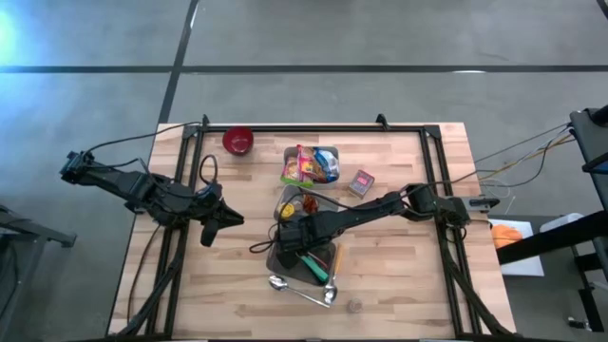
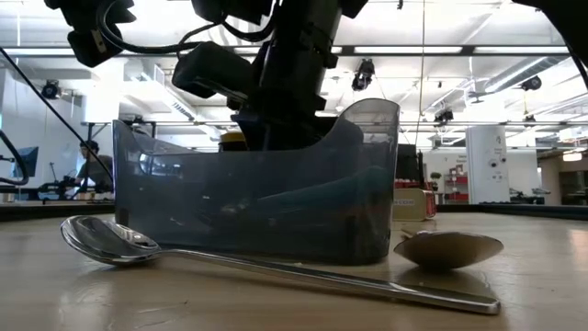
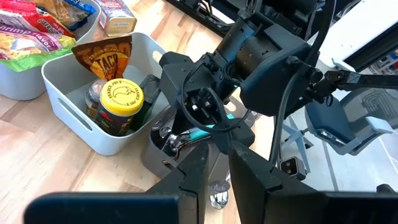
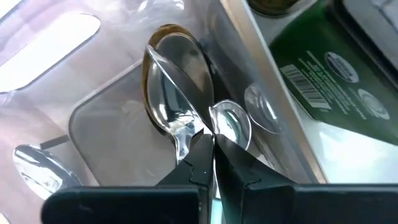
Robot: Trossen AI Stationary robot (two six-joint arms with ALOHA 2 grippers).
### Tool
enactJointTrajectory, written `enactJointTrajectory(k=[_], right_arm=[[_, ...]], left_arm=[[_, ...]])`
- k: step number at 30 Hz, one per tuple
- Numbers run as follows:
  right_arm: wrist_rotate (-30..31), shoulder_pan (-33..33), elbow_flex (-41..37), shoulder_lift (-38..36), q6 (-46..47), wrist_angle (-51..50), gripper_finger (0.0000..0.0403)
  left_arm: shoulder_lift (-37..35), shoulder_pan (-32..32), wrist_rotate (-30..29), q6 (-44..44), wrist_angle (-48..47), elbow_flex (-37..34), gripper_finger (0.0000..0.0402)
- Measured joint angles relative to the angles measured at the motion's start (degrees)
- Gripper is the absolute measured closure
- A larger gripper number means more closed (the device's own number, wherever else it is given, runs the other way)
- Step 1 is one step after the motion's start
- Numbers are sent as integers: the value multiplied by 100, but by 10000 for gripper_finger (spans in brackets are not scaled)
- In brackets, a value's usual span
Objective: Pick & Place Food Item
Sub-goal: Put the orange spoon into the black bin, then put the brown seasoning bottle into the bottom gray bin
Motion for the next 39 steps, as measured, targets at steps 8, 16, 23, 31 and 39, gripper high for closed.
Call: enactJointTrajectory(k=[8, 16, 23, 31, 39], right_arm=[[-213, 22, 8, -82, -314, 70, 394], [-261, 37, 10, -150, -438, 90, 345], [-525, 44, 10, -160, -436, 120, 228], [-576, 60, 10, -398, -414, 75, 164], [-939, 280, 20, -1200, -422, -499, 163]], left_arm=[[0, 0, -1, 0, 0, 0, 335], [0, 0, 0, -2, 0, 0, 335], [0, 0, 0, -4, 0, 0, 335], [0, 0, 2, -46, 3, 0, 335], [0, -2, 41, -50, 5, 0, 335]])
